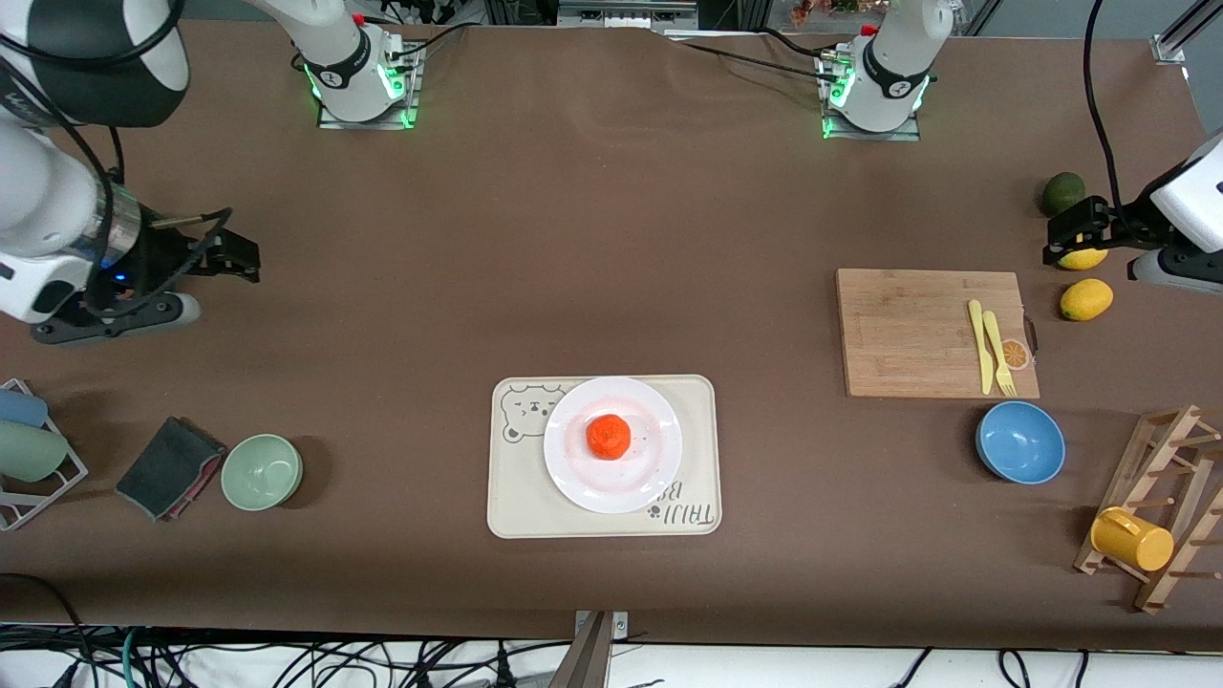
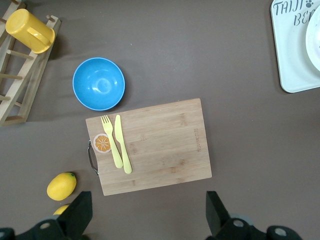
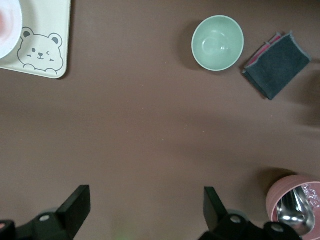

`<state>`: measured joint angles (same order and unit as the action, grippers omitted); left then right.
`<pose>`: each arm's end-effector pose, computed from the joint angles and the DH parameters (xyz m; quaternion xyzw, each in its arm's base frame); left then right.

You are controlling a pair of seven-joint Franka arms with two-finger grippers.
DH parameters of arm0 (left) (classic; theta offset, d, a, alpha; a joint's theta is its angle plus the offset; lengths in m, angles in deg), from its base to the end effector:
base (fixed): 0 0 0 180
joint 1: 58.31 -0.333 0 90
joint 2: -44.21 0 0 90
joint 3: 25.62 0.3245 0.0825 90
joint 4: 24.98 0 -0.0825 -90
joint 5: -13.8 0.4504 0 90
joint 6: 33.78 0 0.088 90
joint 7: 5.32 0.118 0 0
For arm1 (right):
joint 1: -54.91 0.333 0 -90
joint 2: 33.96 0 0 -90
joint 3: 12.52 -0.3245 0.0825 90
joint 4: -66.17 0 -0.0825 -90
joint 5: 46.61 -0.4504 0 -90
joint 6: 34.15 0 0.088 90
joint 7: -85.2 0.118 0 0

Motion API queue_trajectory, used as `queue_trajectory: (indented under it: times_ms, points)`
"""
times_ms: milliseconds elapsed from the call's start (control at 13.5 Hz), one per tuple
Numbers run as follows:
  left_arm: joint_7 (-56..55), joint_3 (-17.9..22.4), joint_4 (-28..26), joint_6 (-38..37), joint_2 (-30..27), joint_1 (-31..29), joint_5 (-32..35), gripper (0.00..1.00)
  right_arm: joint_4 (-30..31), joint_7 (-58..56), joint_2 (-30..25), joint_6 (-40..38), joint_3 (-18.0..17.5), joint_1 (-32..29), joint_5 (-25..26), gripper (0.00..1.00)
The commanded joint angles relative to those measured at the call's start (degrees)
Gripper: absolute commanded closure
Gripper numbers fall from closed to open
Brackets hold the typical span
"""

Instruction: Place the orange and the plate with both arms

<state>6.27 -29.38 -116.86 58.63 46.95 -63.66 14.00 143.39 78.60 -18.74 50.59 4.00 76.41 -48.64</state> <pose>0.6366 0.0189 0.5779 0.9960 -0.0872 -0.0191 0.0020 0.6820 0.0880 0.5653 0.9925 0.1037 -0.0621 0.0190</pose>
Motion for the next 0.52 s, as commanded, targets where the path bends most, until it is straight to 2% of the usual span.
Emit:
queue_trajectory:
  times_ms: [0,148,370,444]
  points:
    - [0.46,0.06,0.21,0.14,-0.2,-0.01,-1.17,0.0,5.11,1.24,-4.13,4.36,-3.84,-4.5,0.88,0.0]
    - [0.46,0.06,0.21,0.14,-0.2,0.08,-1.08,0.0,12.48,1.24,-8.52,9.1,-9.73,-11.89,1.15,0.0]
    - [0.46,0.06,0.12,0.14,-0.2,0.08,-1.08,0.0,22.59,0.63,-13.0,16.22,-11.51,-16.82,3.42,0.0]
    - [0.46,0.06,0.12,0.14,-0.2,0.08,-1.08,0.0,23.32,0.37,-14.06,16.77,-12.39,-18.93,3.26,0.0]
